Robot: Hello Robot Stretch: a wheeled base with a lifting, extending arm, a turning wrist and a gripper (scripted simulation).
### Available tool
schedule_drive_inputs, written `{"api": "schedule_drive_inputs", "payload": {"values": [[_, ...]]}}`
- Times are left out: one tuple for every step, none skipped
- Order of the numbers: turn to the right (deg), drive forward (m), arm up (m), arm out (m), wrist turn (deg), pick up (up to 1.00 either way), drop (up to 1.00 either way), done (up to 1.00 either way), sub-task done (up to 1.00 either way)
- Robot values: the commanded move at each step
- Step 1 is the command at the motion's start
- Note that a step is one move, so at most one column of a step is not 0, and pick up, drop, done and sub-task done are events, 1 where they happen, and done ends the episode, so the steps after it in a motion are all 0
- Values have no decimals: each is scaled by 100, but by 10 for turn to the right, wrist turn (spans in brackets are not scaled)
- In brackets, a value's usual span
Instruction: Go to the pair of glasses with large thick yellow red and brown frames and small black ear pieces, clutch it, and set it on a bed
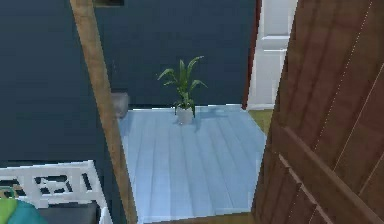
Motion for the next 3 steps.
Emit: {"api": "schedule_drive_inputs", "payload": {"values": [[0, 100, 0, 0, 0, 0, 0, 0, 0], [0, 20, 0, 0, 0, 0, 0, 0, 0], [360, 0, 0, 0, 0, 0, 0, 0, 0]]}}
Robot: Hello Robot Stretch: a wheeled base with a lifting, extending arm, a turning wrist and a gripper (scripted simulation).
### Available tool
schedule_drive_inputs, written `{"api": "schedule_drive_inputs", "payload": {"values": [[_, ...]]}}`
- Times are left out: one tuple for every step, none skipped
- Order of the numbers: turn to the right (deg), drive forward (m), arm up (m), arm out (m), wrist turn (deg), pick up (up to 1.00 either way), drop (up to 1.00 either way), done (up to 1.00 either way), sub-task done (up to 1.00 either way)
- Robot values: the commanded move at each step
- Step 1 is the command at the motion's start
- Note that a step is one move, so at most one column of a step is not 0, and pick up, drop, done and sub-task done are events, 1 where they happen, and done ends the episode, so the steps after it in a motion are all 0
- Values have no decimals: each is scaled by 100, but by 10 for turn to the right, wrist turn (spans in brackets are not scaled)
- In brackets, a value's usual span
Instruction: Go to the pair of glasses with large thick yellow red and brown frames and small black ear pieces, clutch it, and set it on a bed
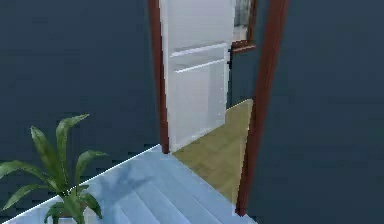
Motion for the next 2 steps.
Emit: {"api": "schedule_drive_inputs", "payload": {"values": [[0, 90, 0, 0, 0, 0, 0, 0, 0], [0, 30, 0, 0, 0, 0, 0, 0, 0]]}}
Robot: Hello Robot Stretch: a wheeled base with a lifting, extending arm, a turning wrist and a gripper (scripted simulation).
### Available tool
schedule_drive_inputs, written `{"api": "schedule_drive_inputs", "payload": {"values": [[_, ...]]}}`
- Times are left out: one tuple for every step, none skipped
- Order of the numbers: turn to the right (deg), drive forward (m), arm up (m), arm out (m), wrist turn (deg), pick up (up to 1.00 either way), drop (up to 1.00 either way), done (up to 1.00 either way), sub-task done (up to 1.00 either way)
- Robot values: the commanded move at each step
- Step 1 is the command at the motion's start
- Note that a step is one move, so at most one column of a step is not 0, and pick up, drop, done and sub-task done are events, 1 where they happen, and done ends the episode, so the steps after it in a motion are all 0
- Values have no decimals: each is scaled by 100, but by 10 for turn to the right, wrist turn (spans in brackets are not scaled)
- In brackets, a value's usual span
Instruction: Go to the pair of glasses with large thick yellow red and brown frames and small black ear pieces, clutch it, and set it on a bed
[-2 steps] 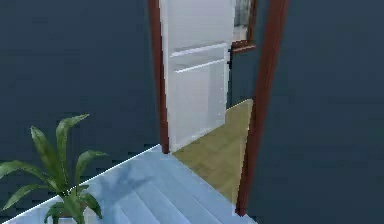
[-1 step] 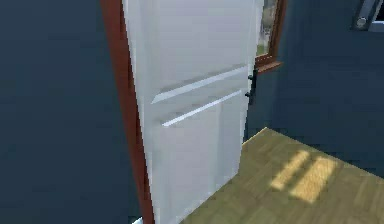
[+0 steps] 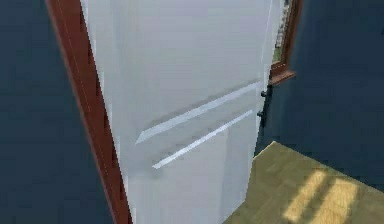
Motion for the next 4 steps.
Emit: {"api": "schedule_drive_inputs", "payload": {"values": [[450, 0, 0, 0, 0, 0, 0, 0, 0], [180, 0, 0, 0, 0, 0, 0, 0, 0], [0, 60, 0, 0, 0, 0, 0, 0, 0], [450, 0, 0, 0, 0, 0, 0, 0, 0]]}}
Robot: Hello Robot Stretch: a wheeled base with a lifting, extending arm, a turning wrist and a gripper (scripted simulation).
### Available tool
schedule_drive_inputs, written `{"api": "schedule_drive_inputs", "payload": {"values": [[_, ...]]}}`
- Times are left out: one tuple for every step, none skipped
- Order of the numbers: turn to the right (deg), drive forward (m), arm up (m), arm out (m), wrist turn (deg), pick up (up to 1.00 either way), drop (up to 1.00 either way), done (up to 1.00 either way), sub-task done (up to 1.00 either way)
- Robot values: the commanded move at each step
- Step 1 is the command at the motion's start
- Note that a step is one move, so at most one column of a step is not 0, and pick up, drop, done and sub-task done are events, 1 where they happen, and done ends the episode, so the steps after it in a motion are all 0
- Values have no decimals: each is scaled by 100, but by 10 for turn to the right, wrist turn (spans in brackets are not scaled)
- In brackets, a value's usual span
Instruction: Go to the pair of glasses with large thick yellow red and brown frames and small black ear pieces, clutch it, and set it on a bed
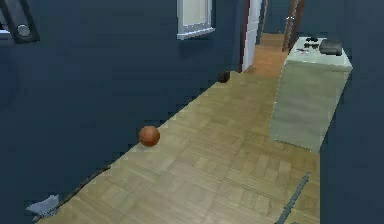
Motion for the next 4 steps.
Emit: {"api": "schedule_drive_inputs", "payload": {"values": [[150, 0, 0, 0, 0, 0, 0, 0, 0], [0, 100, 0, 0, 0, 0, 0, 0, 0], [0, 100, 0, 0, 0, 0, 0, 0, 0], [360, 0, 0, 0, 0, 0, 0, 0, 0]]}}
